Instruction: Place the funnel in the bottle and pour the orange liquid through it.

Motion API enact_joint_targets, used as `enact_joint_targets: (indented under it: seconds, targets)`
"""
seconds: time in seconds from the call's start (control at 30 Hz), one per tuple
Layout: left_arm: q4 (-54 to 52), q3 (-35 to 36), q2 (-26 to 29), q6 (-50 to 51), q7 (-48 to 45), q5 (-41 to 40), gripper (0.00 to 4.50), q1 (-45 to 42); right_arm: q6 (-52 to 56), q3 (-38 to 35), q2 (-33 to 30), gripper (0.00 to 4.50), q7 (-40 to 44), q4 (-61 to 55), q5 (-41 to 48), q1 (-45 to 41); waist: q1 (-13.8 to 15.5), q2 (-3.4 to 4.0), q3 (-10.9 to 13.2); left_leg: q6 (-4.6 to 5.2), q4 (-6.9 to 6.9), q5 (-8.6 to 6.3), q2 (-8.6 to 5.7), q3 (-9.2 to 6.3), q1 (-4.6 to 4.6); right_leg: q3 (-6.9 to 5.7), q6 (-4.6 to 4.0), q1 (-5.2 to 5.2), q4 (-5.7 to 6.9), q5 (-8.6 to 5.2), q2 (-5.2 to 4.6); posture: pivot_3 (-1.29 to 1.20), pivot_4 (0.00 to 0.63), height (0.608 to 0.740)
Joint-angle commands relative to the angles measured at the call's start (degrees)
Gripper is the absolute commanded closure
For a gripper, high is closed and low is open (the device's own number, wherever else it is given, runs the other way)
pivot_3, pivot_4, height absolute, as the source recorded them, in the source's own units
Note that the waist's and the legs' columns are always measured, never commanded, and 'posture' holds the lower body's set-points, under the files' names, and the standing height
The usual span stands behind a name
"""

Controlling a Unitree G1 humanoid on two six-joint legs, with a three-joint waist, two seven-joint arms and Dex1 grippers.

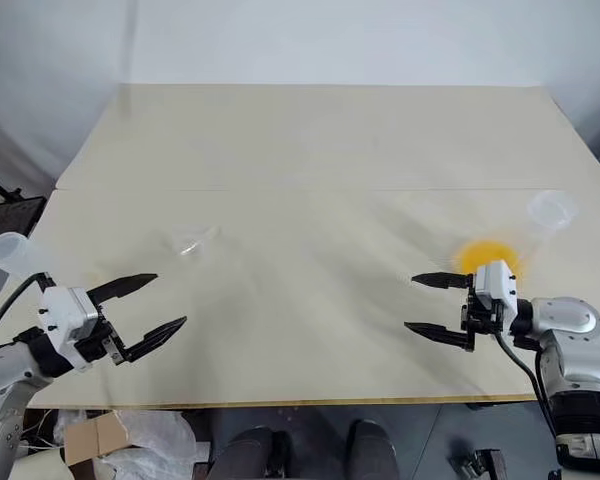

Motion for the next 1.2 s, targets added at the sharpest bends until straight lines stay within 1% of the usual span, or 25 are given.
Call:
enact_joint_targets:
  seconds: [0.03,0.17,0.3,0.37,0.43,0.47,0.53,0.63,0.7,0.77,0.8,0.93,1.03,1.2]
  targets:
    - [-1.9,0.9,-0.3,-0.8,1.2,-0.6,0.0,-0.9,0.8,-0.1,0.0,0.02,0.6,-1.8,0.9,-0.3,0.0,0.0,0.0,0.0,0.0,0.0,0.01,-0.01,0.0,-0.01,0.0,0.0,0.0,0.0,0.01,0.0,0.15,0.74]
    - [-2.4,3.6,-2.0,2.3,2.7,-5.5,0.0,0.0,2.8,-0.2,2.2,0.02,-1.3,-3.1,2.1,-1.1,0.0,0.0,0.0,0.0,0.02,0.0,0.0,-0.01,0.0,-0.01,0.0,0.02,0.0,0.0,-0.01,0.0,0.15,0.74]
    - [-2.5,9.6,-6.3,1.8,5.9,-8.6,0.0,4.2,6.8,0.7,5.4,0.02,-4.3,-8.6,4.2,-1.8,-0.2,0.02,0.0,-0.01,0.02,0.0,0.02,-0.05,0.01,-0.02,0.0,0.01,0.03,0.0,0.0,0.0,0.15,0.74]
    - [-2.8,12.3,-11.1,-1.7,7.5,-7.4,0.0,9.6,8.9,1.8,8.0,0.02,-6.8,-11.9,5.2,-2.6,-0.3,0.02,0.0,-0.02,0.02,0.0,0.05,-0.05,0.01,-0.02,0.0,0.01,0.03,0.0,0.01,0.0,0.15,0.74]
    - [-1.7,14.4,-16.1,-4.9,10.9,-5.7,0.0,12.7,9.7,2.8,10.0,0.02,-8.2,-14.0,5.4,-3.3,-0.3,0.01,0.0,-0.03,0.0,-0.02,0.05,0.03,0.05,0.01,0.0,0.02,-0.03,0.0,0.0,0.0,0.15,0.74]
    - [-0.8,16.8,-20.1,-6.3,14.7,-6.3,0.0,13.8,10.9,3.8,11.0,0.02,-8.7,-15.3,5.8,-4.0,-0.1,-0.01,0.0,-0.03,0.0,-0.03,0.05,0.02,0.05,0.0,0.0,0.02,-0.03,0.0,0.0,0.0,0.15,0.74]
    - [0.1,20.2,-25.8,-8.5,19.6,-7.5,0.0,15.8,12.8,5.2,12.7,0.02,-9.8,-17.2,6.6,-5.2,0.4,-0.09,0.1,-0.02,0.03,-0.03,0.04,-0.02,0.04,0.0,0.0,0.04,-0.04,0.0,-0.03,0.0,0.15,0.74]
    - [1.7,22.3,-31.8,-10.8,22.1,-8.6,0.0,19.4,14.4,7.4,15.4,0.02,-11.1,-18.9,7.0,-7.2,1.2,-0.22,0.0,0.02,0.12,-0.06,0.03,-0.09,0.02,-0.02,0.0,0.11,-0.08,0.0,-0.09,0.0,0.15,0.74]
    - [3.3,23.6,-33.9,-11.8,23.6,-9.4,0.0,20.5,15.1,8.8,16.7,0.02,-11.3,-19.5,6.8,-8.3,1.5,-0.23,0.0,0.04,0.13,-0.1,0.0,-0.08,0.03,0.0,0.0,0.08,-0.07,0.0,-0.19,0.0,0.15,0.74]
    - [4.1,24.8,-34.3,-12.1,25.1,-10.5,0.0,20.6,15.7,9.6,17.3,0.02,-11.6,-19.6,6.5,-9.3,1.7,-0.27,0.0,0.04,0.14,-0.13,-0.02,-0.1,0.02,0.05,-0.01,0.02,-0.2,0.0,-0.34,0.0,0.15,0.74]
    - [4.2,24.9,-34.1,-12.2,25.5,-10.5,0.0,20.6,15.9,9.9,17.4,0.02,-11.5,-19.6,6.5,-9.7,1.7,-0.27,0.0,0.03,0.14,-0.14,-0.03,-0.15,0.01,0.13,-0.03,0.02,-0.21,-0.02,-0.68,0.0,0.15,0.74]
    - [3.2,23.9,-31.7,-11.1,26.3,-10.9,0.0,19.2,15.3,9.6,16.7,0.02,-11.4,-17.8,5.9,-10.6,1.5,-0.28,0.0,0.07,0.14,-0.21,-0.1,-0.13,0.0,0.1,-0.05,0.02,-0.23,-0.02,-0.81,0.0,0.15,0.74]
    - [1.9,23.2,-28.3,-8.8,28.8,-10.5,0.0,16.3,15.0,7.3,16.0,0.02,-12.4,-15.5,6.3,-10.6,1.4,-0.29,0.0,0.08,0.14,-0.22,-0.12,-0.12,0.0,-0.06,-0.04,0.02,-0.2,-0.02,-0.81,0.0,0.15,0.74]
    - [-1.1,22.5,-21.9,-0.2,36.8,-11.1,0.0,9.8,12.6,5.2,14.1,0.02,-12.4,-12.9,4.6,-8.5,1.3,-0.3,0.0,0.11,0.14,-0.2,-0.16,-0.13,-0.01,-0.38,-0.03,0.05,0.1,-0.01,-0.76,0.0,0.15,0.74]
